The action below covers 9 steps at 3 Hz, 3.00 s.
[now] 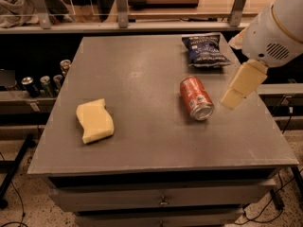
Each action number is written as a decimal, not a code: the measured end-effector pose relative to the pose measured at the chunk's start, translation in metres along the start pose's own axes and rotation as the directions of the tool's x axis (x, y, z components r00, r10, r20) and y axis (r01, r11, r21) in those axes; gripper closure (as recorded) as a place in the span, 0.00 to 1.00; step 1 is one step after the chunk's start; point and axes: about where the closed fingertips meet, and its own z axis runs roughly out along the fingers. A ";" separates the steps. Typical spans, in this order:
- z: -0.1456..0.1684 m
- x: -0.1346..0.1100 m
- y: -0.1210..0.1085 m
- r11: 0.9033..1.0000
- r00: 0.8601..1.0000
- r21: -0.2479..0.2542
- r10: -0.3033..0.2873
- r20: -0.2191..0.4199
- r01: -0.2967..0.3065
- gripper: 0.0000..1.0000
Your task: Place coke can upright
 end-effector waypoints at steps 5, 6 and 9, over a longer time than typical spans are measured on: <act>0.100 -0.008 -0.047 0.820 0.718 0.112 0.551 -0.426 -0.562 0.00; 0.104 -0.005 -0.044 0.749 0.632 0.221 0.651 -0.420 -0.625 0.00; 0.115 0.006 -0.042 0.670 0.531 0.343 0.736 -0.419 -0.658 0.00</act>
Offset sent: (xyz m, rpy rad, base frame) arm 0.0800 0.0170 -0.0516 0.0261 0.3553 -0.4705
